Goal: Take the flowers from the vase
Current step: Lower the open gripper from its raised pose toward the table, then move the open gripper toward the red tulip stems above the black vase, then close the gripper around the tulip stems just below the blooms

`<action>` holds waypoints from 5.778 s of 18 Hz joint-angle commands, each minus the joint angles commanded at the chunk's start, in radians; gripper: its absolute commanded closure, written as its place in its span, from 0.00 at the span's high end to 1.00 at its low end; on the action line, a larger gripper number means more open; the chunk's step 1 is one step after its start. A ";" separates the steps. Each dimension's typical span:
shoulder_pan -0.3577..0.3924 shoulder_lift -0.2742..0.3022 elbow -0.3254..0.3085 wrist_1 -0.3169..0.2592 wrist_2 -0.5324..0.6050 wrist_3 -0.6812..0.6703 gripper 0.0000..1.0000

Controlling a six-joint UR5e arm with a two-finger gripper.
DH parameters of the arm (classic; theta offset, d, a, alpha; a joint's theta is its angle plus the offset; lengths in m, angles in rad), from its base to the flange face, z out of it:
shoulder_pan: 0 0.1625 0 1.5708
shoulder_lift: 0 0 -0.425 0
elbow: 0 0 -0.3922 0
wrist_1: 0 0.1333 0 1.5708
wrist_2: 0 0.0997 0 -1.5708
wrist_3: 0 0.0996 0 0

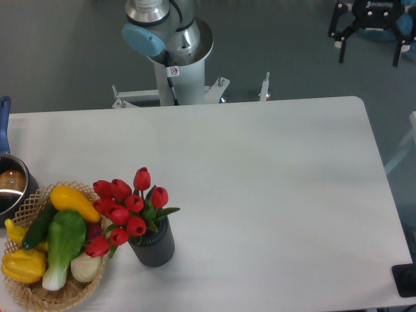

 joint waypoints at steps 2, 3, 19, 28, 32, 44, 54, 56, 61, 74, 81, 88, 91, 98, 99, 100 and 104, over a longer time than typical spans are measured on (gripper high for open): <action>0.000 0.005 -0.011 0.000 -0.002 0.002 1.00; 0.000 0.003 -0.011 0.002 0.000 0.003 1.00; -0.084 0.031 -0.155 0.146 -0.037 -0.165 1.00; -0.204 -0.003 -0.198 0.176 -0.172 -0.186 1.00; -0.308 -0.049 -0.201 0.178 -0.172 -0.134 1.00; -0.491 -0.169 -0.274 0.227 -0.090 -0.046 1.00; -0.515 -0.250 -0.253 0.396 -0.274 -0.124 1.00; -0.517 -0.250 -0.244 0.400 -0.278 -0.187 1.00; -0.554 -0.281 -0.209 0.408 -0.278 -0.198 1.00; -0.624 -0.314 -0.198 0.436 -0.278 -0.190 1.00; -0.650 -0.316 -0.193 0.439 -0.285 -0.189 1.00; -0.650 -0.331 -0.176 0.454 -0.305 -0.187 0.89; -0.657 -0.344 -0.176 0.456 -0.334 -0.187 0.77; -0.653 -0.350 -0.190 0.456 -0.387 -0.153 0.64; -0.652 -0.350 -0.190 0.456 -0.388 -0.152 0.63; -0.650 -0.350 -0.190 0.456 -0.388 -0.152 0.61; -0.646 -0.350 -0.190 0.456 -0.414 -0.152 0.44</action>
